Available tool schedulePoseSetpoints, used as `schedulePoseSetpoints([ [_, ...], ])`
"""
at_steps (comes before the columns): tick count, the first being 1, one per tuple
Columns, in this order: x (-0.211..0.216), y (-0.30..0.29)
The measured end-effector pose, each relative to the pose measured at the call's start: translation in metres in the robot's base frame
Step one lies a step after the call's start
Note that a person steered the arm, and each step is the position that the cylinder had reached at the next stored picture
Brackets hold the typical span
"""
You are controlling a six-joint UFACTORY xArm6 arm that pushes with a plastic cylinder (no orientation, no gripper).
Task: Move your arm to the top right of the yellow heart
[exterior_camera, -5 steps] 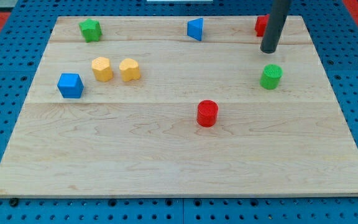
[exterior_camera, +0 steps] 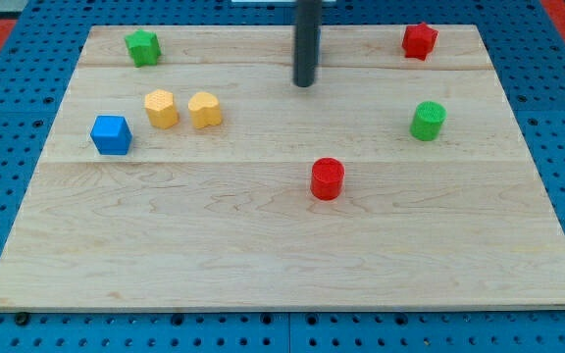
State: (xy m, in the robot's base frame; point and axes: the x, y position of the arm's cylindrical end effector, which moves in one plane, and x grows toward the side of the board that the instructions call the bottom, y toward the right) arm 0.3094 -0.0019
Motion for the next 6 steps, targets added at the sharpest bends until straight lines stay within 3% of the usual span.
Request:
schedulePoseSetpoints([
  [1, 0.016, -0.054],
  [3, 0.043, -0.069],
  [6, 0.003, -0.063],
])
